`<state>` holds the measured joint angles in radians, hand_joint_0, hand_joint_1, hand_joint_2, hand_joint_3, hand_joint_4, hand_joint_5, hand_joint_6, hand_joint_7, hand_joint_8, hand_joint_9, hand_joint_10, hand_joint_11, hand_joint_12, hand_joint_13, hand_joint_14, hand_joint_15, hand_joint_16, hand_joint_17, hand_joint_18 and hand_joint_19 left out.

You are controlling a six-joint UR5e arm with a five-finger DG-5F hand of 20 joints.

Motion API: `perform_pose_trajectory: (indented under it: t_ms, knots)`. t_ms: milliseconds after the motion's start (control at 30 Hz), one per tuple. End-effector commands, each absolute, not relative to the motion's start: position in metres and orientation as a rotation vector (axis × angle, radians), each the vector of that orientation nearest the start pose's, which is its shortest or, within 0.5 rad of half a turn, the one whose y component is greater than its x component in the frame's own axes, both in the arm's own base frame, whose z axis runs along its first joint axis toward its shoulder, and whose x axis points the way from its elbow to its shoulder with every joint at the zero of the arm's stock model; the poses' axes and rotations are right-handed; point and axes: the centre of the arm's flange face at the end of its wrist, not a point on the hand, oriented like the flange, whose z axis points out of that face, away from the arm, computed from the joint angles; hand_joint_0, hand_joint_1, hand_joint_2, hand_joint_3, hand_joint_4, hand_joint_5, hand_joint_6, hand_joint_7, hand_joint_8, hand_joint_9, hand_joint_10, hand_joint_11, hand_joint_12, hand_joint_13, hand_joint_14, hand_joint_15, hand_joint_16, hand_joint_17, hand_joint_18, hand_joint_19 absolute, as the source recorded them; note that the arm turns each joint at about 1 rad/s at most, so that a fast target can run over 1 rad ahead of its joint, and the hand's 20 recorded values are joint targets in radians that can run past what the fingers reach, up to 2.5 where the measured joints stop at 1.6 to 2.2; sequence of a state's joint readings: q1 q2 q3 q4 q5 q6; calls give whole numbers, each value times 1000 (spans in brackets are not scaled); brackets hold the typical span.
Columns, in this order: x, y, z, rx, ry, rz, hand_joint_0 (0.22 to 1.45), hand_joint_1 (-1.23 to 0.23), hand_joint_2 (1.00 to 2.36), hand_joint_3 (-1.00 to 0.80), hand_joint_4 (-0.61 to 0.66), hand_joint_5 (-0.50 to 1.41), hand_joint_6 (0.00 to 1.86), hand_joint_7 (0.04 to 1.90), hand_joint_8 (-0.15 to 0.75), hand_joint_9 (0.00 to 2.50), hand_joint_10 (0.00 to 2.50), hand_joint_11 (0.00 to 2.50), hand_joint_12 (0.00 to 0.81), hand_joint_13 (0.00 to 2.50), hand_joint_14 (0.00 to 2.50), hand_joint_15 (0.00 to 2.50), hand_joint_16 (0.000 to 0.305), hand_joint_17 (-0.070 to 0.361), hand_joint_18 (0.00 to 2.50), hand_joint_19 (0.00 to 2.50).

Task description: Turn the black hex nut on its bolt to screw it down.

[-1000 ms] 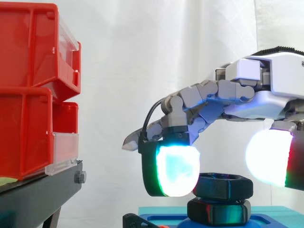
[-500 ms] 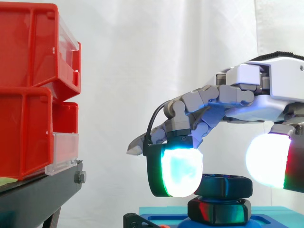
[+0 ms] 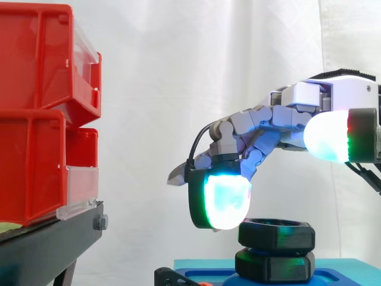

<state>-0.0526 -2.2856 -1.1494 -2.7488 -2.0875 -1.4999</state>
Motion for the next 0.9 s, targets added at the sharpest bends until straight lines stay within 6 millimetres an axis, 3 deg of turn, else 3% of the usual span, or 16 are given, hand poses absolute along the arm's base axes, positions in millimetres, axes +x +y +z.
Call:
perform_pose_trajectory:
  t_ms: [0,167,200,300,400,500,533,733,867]
  knots:
    - [742,-136,281,-337,1450,395,419,-14,1000,-500,155,18,503,1317,296,938,15,302,374,513,3,71,62,139,437,319]
    - [738,-151,280,-335,1451,389,433,-52,1000,-500,162,3,504,1224,291,939,14,315,369,525,1,74,60,135,439,323]
    - [736,-160,283,-345,1440,391,439,-59,1000,-500,169,-6,504,1181,293,931,14,318,366,525,3,75,60,134,440,326]
    - [741,-160,300,-364,1418,399,445,-70,1000,-500,187,-24,505,1105,298,906,14,313,365,524,3,76,59,133,444,323]
    - [746,-151,316,-366,1430,412,447,-91,1000,-500,199,-35,505,1071,299,904,14,332,368,525,1,79,59,133,444,322]
    - [749,-142,318,-364,1431,412,449,-149,1000,-500,202,-42,504,1061,298,882,14,323,369,517,2,70,59,133,446,323]
    - [750,-140,319,-362,1428,409,450,-227,1000,-500,218,-49,504,1044,304,882,14,327,370,518,3,74,59,133,452,323]
    - [753,-118,304,-336,1454,404,453,-494,1000,-500,233,-91,503,914,286,791,16,343,364,517,3,81,59,133,457,307]
    - [753,-106,299,-334,1466,413,436,-539,1000,-500,196,-96,503,873,281,742,13,324,363,498,3,80,60,136,455,310]
